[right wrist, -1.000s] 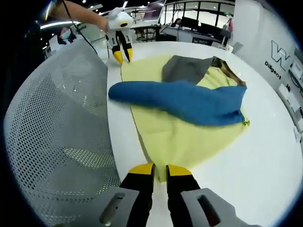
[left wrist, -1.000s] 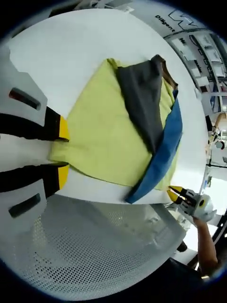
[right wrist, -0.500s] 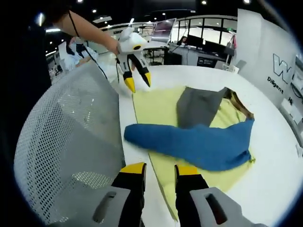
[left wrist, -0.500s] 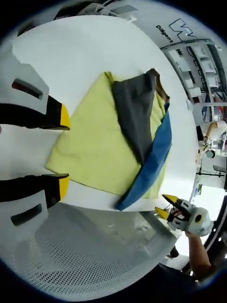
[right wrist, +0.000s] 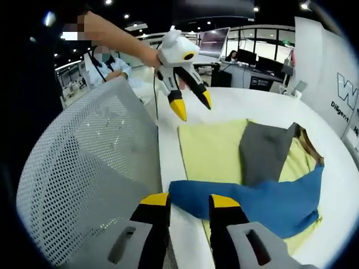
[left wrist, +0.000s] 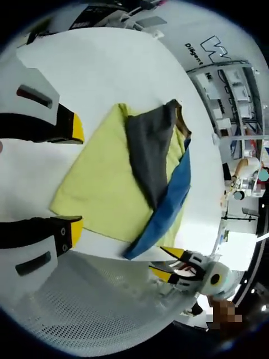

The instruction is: Fold the garment on the visible template until the final outline fits inside the template.

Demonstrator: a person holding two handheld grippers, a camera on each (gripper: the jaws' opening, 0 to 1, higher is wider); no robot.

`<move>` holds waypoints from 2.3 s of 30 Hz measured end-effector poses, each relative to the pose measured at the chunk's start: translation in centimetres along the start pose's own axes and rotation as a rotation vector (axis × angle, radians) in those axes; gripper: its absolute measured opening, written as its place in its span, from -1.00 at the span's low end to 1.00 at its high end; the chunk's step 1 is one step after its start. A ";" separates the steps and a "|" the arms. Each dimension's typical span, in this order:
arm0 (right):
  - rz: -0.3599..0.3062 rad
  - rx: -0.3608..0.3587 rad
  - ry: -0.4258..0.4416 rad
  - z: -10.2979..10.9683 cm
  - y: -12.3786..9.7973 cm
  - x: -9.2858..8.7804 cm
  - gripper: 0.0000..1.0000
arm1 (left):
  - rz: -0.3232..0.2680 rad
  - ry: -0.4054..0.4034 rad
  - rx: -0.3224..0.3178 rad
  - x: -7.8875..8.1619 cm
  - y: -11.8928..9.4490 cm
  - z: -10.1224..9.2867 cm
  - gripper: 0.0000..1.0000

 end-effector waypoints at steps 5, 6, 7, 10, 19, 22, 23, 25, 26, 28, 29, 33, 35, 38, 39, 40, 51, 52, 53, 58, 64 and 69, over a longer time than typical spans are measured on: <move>0.013 0.009 -0.019 0.7 1.5 0.2 -0.61 | -0.015 -0.015 0.017 0.1 0.1 0.4 0.10; 0.021 0.011 -0.026 0.8 1.9 0.2 -0.63 | -0.015 -0.018 0.017 0.1 0.1 0.4 0.11; 0.025 0.014 -0.030 0.8 2.2 0.2 -0.66 | -0.014 -0.024 0.018 0.0 0.1 0.4 0.11; 0.049 0.013 -0.039 0.7 3.1 -0.3 -0.68 | -0.010 -0.025 0.020 -0.1 0.2 0.4 0.10; 0.130 -0.008 -0.125 0.1 4.3 -1.5 -0.88 | -0.013 -0.035 0.028 -0.1 0.0 0.7 0.09; 0.134 -0.004 -0.114 0.0 4.5 -2.2 -0.92 | -0.013 -0.039 0.031 -0.1 -0.1 1.0 0.09; 0.141 -0.005 -0.114 0.0 4.5 -2.3 -0.92 | -0.013 -0.038 0.032 -0.1 -0.1 1.1 0.08; 0.126 -0.009 -0.125 0.1 4.5 -2.3 -0.93 | -0.012 -0.036 0.032 -0.1 -0.2 1.1 0.08; 0.124 -0.012 -0.111 0.0 4.5 -2.2 -0.94 | -0.012 -0.037 0.032 -0.1 -0.2 1.2 0.07; 0.125 -0.021 -0.127 -0.2 4.5 -2.2 -1.00 | -0.010 -0.038 0.032 -0.1 -0.2 1.2 0.07; 0.126 -0.020 -0.136 -0.2 4.6 -2.2 -1.00 | -0.009 -0.039 0.031 -0.1 -0.1 1.3 0.07; 0.129 -0.015 -0.125 -0.5 4.6 -2.1 -1.00 | -0.008 -0.039 0.028 0.0 0.0 1.2 0.05; 0.132 -0.017 -0.118 -0.5 4.5 -2.0 -1.00 | -0.009 -0.037 0.027 0.0 0.1 1.2 0.05; 0.107 -0.020 -0.075 -0.4 4.1 -1.7 -1.00 | -0.010 -0.037 0.026 0.1 0.1 1.2 0.05; 0.096 -0.021 -0.071 -0.4 3.9 -1.5 -1.00 | -0.010 -0.037 0.026 0.1 0.1 1.2 0.05; 0.082 -0.026 -0.074 -0.4 3.6 -1.2 -1.00 | -0.010 -0.037 0.026 0.1 0.1 1.2 0.04; 0.081 -0.026 -0.078 -0.1 4.5 -1.7 -0.76 | -0.009 -0.037 0.023 -0.1 0.1 1.0 0.04; 0.084 -0.026 -0.082 -0.1 4.5 -1.7 -0.78 | -0.010 -0.038 0.022 -0.1 0.1 1.0 0.03; 0.105 -0.027 -0.094 -0.2 4.7 -2.0 -0.81 | -0.010 -0.040 0.022 -0.1 0.1 1.1 0.03; 0.099 -0.037 -0.139 -0.2 4.7 -2.2 -1.00 | -0.009 -0.038 0.023 0.0 0.1 1.2 0.02; 0.085 -0.044 -0.079 -0.7 4.2 -2.0 -1.00 | -0.007 -0.035 0.023 0.2 0.1 1.3 0.02; -0.006 -0.083 -0.021 -1.8 1.9 -0.2 -1.00 | -0.012 -0.040 0.026 0.5 0.3 1.4 0.01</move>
Point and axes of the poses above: the point that each gripper's makers call its tool centre point, and the gripper's own axes: y roughly forward along the fingers, z roughly to its left, x roughly out of its top, the point moved 5 cm from there along -y, roughly backward along the fingers, and after that the axes turned 9 degrees about x, right-handed, at the moved point
